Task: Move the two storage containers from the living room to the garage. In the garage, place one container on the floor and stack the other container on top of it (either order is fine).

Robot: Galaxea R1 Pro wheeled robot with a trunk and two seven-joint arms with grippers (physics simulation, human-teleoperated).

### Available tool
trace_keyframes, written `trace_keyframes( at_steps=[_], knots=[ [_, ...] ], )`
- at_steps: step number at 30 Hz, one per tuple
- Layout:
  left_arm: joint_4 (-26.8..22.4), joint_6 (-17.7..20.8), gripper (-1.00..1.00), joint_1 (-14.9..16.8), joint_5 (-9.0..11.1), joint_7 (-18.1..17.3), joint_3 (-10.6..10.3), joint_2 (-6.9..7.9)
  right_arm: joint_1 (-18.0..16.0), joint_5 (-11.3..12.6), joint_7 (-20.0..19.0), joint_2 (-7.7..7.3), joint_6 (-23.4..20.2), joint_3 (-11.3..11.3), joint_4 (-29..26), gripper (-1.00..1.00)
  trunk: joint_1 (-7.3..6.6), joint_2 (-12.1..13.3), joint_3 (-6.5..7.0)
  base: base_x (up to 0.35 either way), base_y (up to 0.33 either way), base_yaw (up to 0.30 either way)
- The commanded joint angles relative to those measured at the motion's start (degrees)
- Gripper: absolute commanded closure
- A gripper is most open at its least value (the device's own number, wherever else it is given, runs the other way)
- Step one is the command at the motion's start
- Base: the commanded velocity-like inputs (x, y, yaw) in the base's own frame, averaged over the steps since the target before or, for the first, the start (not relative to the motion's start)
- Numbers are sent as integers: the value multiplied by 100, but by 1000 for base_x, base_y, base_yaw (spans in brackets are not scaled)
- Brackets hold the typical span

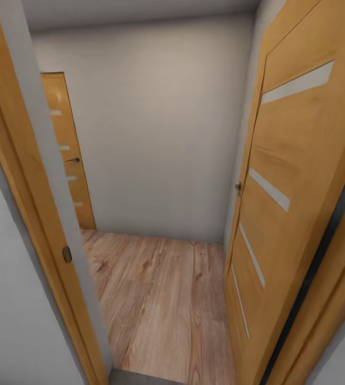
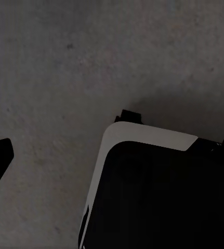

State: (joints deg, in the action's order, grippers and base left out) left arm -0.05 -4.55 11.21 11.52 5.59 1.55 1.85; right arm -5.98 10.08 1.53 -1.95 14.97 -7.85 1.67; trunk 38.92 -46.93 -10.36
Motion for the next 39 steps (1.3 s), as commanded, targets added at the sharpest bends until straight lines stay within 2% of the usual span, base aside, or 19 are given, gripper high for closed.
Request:
trace_keyframes(
  at_steps=[1,9,16,30,34,39],
  knots=[
    [5,-20,-100,4,26,4,12,-1,-8,53,4,2,33,-50,18,-100,4,-5,-8,321,0,-58],
    [5,-20,-100,4,26,4,12,-1,-8,52,2,1,33,-50,18,-100,4,-5,-8,321,0,-163],
    [5,-20,-100,4,26,4,12,-1,-8,47,-3,1,33,-50,18,-100,4,-5,-8,270,0,-33],
    [14,-20,-100,4,34,12,39,-19,0,13,-3,14,33,-67,11,-100,4,-5,-8,15,0,-1],
    [-2,-12,-100,4,38,13,39,-26,0,4,-3,91,33,-74,13,-100,4,-5,-8,0,0,0],
    [-4,-11,-100,4,38,13,35,-22,0,1,-3,105,33,-76,13,-100,4,-5,-8,55,0,0]
  ],
)
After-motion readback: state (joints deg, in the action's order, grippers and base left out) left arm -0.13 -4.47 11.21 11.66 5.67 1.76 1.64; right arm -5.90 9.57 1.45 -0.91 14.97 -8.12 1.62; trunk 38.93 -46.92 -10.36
